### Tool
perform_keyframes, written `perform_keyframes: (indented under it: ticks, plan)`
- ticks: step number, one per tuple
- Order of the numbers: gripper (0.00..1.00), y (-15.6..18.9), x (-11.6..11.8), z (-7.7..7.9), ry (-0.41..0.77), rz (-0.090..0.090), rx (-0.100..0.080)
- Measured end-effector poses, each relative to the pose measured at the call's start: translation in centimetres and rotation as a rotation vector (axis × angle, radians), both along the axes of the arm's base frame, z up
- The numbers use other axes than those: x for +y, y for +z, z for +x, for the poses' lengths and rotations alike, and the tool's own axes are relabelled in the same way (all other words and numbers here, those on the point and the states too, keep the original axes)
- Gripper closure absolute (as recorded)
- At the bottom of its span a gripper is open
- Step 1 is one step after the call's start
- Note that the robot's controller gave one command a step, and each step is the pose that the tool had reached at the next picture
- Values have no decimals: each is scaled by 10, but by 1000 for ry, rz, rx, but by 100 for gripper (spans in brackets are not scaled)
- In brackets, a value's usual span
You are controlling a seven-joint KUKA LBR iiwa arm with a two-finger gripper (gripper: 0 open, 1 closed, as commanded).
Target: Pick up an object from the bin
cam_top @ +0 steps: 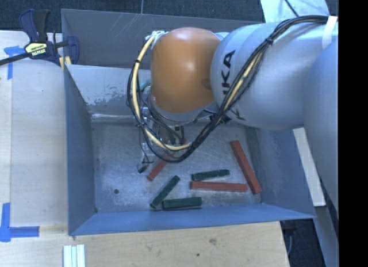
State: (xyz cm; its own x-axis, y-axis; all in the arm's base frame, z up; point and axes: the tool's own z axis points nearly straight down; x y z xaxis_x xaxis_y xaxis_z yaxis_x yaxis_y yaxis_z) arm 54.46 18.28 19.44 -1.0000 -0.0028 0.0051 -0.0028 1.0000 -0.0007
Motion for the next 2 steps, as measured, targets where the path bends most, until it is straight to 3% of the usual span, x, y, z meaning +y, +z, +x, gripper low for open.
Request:
perform_keyframes:
  ticks: [1, 2]
  plan:
    - [0, -99, -58, -61, 50, -3, 5]
    - [0, -124, -110, -11, 194, 0, -9]
